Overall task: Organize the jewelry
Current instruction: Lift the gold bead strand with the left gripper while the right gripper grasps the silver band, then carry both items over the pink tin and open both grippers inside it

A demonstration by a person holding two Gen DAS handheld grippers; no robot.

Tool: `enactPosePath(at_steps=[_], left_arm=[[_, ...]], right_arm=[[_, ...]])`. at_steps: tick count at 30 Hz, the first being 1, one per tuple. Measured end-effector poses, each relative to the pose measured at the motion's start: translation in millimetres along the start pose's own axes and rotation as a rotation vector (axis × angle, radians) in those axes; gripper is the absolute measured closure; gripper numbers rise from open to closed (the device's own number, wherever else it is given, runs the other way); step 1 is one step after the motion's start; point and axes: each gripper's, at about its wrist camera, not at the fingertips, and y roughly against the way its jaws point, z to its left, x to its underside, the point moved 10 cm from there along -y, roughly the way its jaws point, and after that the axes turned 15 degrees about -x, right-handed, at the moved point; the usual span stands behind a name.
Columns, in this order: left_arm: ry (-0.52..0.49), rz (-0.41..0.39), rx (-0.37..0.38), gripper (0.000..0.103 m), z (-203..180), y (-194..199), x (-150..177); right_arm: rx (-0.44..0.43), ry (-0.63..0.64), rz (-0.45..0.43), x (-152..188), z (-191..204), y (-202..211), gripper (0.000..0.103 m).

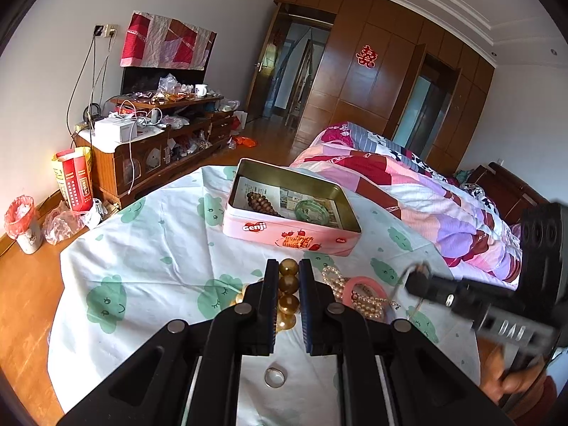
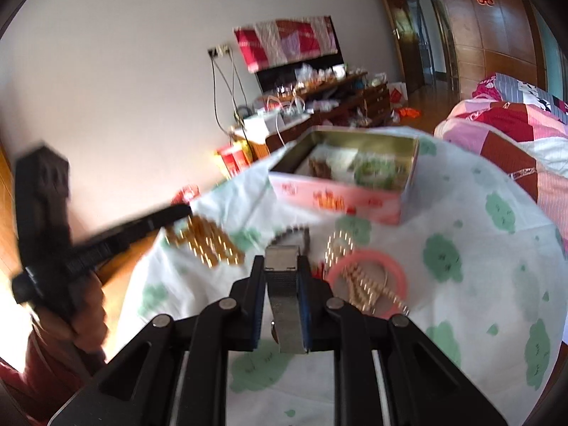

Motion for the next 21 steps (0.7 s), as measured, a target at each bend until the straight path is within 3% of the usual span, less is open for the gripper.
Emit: enactPosePath(at_steps=[9,21], left_arm=[[-0.043,-0.042,0.01,0.093,-16.4,-11.0,-20.3],[-0.071,-0.125,0.031,0.093,-36.7,-55.6,-83.6]], right_arm=[[-0.007,-0.081,-0.103,-41.6,-30.5,-0.6,0.083],[0.012,-0.181,-0.197,-102.9,-89.4,-16.0,0.083]])
